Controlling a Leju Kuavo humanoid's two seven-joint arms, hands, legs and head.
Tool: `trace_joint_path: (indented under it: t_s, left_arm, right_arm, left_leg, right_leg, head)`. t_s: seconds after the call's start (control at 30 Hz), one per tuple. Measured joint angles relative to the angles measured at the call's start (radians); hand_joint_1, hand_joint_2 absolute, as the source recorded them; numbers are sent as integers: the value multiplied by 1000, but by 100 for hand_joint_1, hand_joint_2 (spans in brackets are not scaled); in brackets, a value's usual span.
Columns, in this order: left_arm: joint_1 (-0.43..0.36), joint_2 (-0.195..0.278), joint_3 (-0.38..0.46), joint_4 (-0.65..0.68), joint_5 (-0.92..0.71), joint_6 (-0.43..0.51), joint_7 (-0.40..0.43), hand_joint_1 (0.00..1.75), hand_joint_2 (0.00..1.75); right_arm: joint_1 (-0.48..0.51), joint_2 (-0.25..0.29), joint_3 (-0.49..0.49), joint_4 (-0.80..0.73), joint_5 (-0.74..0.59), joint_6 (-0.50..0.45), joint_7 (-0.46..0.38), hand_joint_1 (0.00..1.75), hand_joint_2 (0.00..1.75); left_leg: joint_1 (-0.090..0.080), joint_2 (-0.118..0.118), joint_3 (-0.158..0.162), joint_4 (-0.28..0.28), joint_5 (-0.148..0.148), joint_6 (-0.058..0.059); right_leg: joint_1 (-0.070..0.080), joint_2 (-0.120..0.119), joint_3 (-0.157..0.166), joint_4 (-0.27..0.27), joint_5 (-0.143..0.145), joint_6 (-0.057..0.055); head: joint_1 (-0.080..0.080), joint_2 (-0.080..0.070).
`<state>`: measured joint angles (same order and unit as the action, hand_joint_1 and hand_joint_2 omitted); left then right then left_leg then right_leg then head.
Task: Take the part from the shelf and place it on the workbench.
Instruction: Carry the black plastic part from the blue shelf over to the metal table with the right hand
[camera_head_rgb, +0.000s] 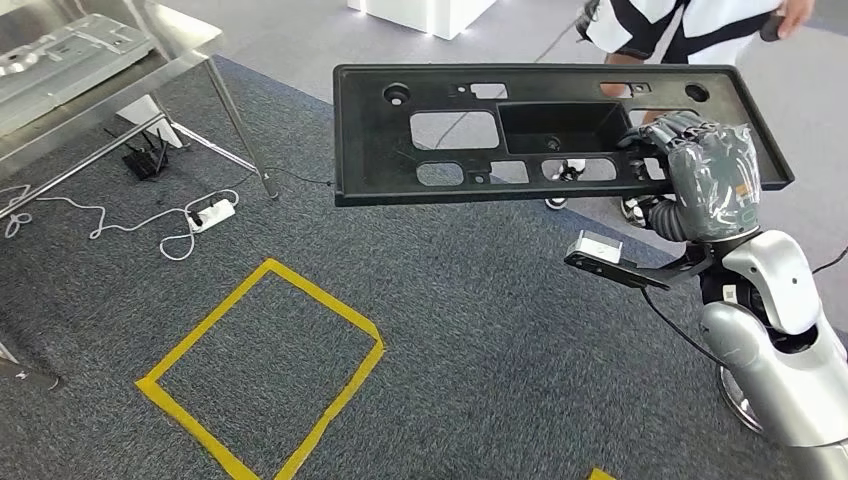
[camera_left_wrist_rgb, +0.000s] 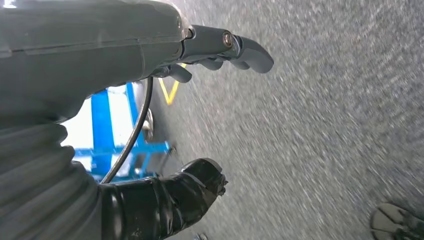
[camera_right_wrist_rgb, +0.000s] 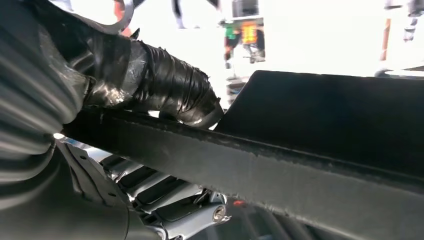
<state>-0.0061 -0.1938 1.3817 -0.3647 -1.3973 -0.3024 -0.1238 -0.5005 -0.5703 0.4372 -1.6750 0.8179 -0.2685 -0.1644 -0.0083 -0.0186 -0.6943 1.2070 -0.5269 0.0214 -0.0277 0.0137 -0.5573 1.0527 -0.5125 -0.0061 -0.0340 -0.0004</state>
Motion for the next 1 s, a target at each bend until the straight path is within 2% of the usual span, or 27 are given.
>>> trace_joint_path:
  t_s: [0.1,0.13,0.2,0.23,0.27,0.3,0.33,0.37,0.4,0.43,0.47,0.53,0.57,0.6,0.63,0.7,0.73,0.77,0.8,0.83,0.87,0.9,0.93,0.97,1.0]
  left_arm:
    - [0,-1,0,0,-2,0,-2,0,175]
    - [2,0,0,0,-3,0,-3,0,175]
    - [4,3,1,1,-4,0,-4,0,175]
    - [5,5,1,1,-4,0,-4,0,175]
    - [4,7,1,1,-4,1,-5,0,175]
    - [4,8,1,1,-4,1,-5,0,175]
    - [5,10,1,1,-4,1,-5,0,175]
    - [4,10,1,1,-4,1,-5,0,175]
    - [3,11,1,1,-4,1,-5,0,175]
    - [1,12,1,1,-4,1,-5,0,175]
    - [-1,12,1,1,-4,1,-5,0,175]
    - [0,12,1,1,-4,0,-6,0,175]
    - [2,11,1,2,-4,0,-6,0,175]
    - [3,10,1,2,-4,0,-6,0,175]
    - [5,10,2,2,-4,0,-5,0,175]
    - [7,10,3,3,-4,0,-6,0,175]
    - [7,10,4,3,-4,0,-6,0,175]
    - [6,10,5,3,-5,1,-7,0,175]
    - [4,10,6,3,-5,1,-7,0,175]
    - [4,11,7,3,-5,1,-8,0,175]
    - [3,11,8,4,-5,1,-8,0,175]
    - [1,11,8,4,-5,1,-8,0,175]
    - [0,11,8,4,-5,1,-9,0,175]
    - [0,11,9,4,-5,1,-9,0,175]
    - [1,11,9,5,-5,1,-9,0,175]
  right_arm:
    - [-2,-1,0,0,0,3,0,175,175]
    - [-5,-1,0,1,-1,6,0,175,175]
    - [-13,-1,0,2,-4,11,0,175,175]
    - [-17,-2,0,3,-6,14,0,175,175]
    - [-18,-2,0,3,-7,15,0,175,175]
    - [-19,-1,0,4,-8,16,0,175,175]
    - [-21,-2,0,5,-9,16,0,175,175]
    - [-24,-2,-1,6,-10,17,0,175,175]
    - [-27,-4,-1,8,-10,17,0,175,175]
    - [-31,-5,-1,9,-11,19,0,175,175]
    - [-33,-6,-1,10,-11,22,0,175,175]
    - [-35,-7,-1,14,-11,27,1,175,175]
    - [-36,-7,-1,15,-11,28,1,175,175]
    - [-38,-7,-1,16,-11,29,2,175,175]
    - [-40,-8,-1,18,-12,30,2,175,175]
    - [-48,-10,0,23,-12,36,2,175,175]
    - [-53,-12,0,25,-13,40,3,175,175]
    - [-60,-13,0,26,-13,44,4,175,175]
    - [-65,-14,0,26,-13,46,5,175,175]
    - [-69,-15,-1,27,-13,47,5,175,175]
    - [-72,-15,-1,27,-13,47,6,175,175]
    - [-73,-15,-1,27,-14,47,6,175,175]
    - [-73,-15,-1,28,-14,48,5,175,175]
    - [-74,-15,-1,28,-14,48,5,175,175]
    - [-74,-15,-1,29,-14,48,5,175,175]
  left_leg:
    - [4,11,-91,122,-20,1]
    - [-4,34,-87,82,23,14]
    - [-28,73,-29,-67,105,44]
    - [-40,88,8,-148,136,60]
    - [-44,77,25,-169,126,66]
    - [-44,64,45,-184,119,71]
    - [-41,52,67,-198,112,76]
    - [-36,40,91,-207,104,80]
    - [-31,30,110,-213,94,82]
    - [-27,17,126,-214,83,83]
    - [-23,3,141,-214,71,82]
    - [-16,-29,174,-212,43,76]
    - [-12,-46,193,-211,28,72]
    - [-7,-61,212,-208,11,66]
    - [-4,-75,226,-203,-7,59]
    - [2,-98,236,-194,-39,44]
    - [4,-105,236,-190,-47,37]
    - [6,-109,233,-184,-44,32]
    - [8,-104,224,-166,-33,27]
    - [8,-83,205,-126,-11,23]
    - [8,-56,170,-68,10,18]
    - [9,-27,126,-3,17,13]
    - [9,-3,79,55,5,8]
    - [10,7,37,93,-30,5]
    - [11,11,4,108,-74,4]
  right_leg:
    - [9,-33,23,-3,-19,-2]
    - [14,-57,49,-11,-39,-1]
    - [17,-98,99,-34,-72,7]
    - [17,-118,126,-44,-82,13]
    - [15,-124,134,-36,-72,21]
    - [11,-120,130,-9,-56,27]
    - [8,-99,112,40,-35,32]
    - [5,-72,76,101,-19,34]
    - [2,-42,29,161,-19,34]
    - [1,-22,-18,209,-38,36]
    - [0,-15,-60,239,-76,40]
    - [-4,-14,-120,236,-157,54]
    - [-8,-13,-136,205,-168,60]
    - [-12,-8,-143,159,-138,66]
    - [-18,4,-147,104,-60,72]
    - [-19,25,-148,28,84,66]
    - [-16,27,-147,13,123,58]
    - [-10,21,-142,11,120,44]
    - [-9,12,-131,6,114,34]
    - [-8,2,-117,0,104,25]
    - [-6,-8,-99,-8,94,17]
    - [-5,-18,-77,-18,83,12]
    - [-2,-29,-53,-27,70,9]
    - [0,-40,-28,-35,57,7]
    - [3,-51,-3,-42,42,7]
  head:
    - [0,0]
    - [1,0]
    - [3,0]
    - [5,0]
    - [4,0]
    - [5,0]
    - [5,0]
    - [5,0]
    - [6,0]
    - [6,0]
    - [7,0]
    - [7,0]
    - [7,0]
    - [7,0]
    - [8,0]
    - [8,0]
    - [8,0]
    - [8,0]
    - [7,0]
    - [8,0]
    - [7,0]
    - [6,0]
    - [6,0]
    - [6,0]
    - [6,0]
